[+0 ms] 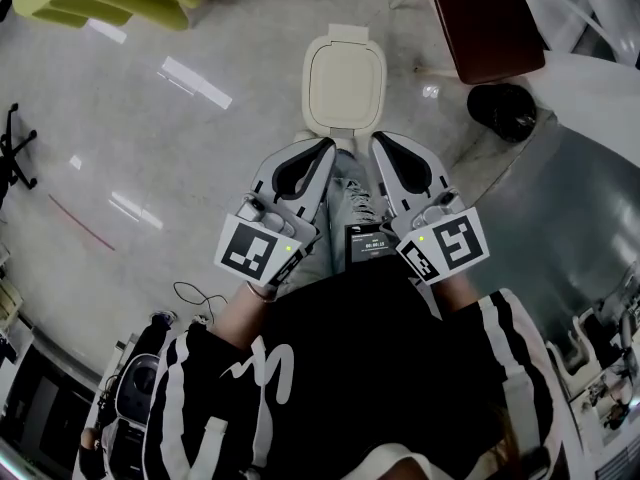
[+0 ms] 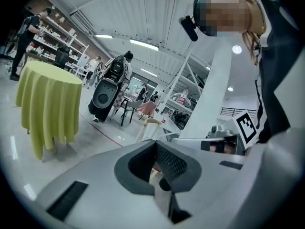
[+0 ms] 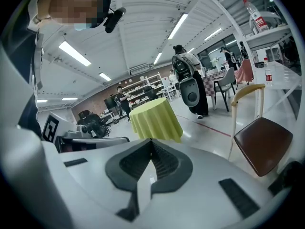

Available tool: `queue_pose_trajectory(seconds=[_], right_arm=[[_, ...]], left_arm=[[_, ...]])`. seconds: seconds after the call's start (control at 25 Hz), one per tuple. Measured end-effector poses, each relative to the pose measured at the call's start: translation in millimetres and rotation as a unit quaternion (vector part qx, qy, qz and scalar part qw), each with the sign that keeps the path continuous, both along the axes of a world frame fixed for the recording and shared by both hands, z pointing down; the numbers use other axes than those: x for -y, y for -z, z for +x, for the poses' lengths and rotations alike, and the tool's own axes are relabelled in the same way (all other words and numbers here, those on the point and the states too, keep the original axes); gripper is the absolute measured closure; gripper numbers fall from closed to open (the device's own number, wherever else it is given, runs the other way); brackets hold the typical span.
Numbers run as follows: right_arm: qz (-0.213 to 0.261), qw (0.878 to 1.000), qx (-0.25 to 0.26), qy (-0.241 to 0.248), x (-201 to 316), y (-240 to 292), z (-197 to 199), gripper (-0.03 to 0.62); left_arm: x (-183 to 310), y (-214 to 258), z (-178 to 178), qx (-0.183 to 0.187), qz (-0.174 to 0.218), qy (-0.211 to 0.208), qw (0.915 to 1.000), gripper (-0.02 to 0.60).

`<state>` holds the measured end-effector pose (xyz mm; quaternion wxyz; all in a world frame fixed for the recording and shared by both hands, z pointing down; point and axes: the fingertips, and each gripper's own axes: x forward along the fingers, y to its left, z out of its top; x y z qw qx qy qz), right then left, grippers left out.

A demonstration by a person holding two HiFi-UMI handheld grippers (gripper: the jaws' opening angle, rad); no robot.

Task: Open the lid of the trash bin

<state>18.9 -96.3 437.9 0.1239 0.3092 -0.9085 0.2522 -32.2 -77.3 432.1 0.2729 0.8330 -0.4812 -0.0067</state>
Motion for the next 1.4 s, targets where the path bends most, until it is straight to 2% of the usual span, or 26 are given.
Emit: queue_pose_trajectory(seconds=[0.64, 1.4], right_arm=[[-0.013, 1.0, -0.011, -0.016, 5, -32, 8, 0.59], [-0.025, 0.999, -0.035, -0.007, 1, -68, 9, 0.591]], left_arm=[[-10, -35, -1, -0.008, -0.028, 0.008, 0.9995, 0.574], [-14, -61, 4, -0.003, -0.054, 0.002, 0.9985, 0.574]])
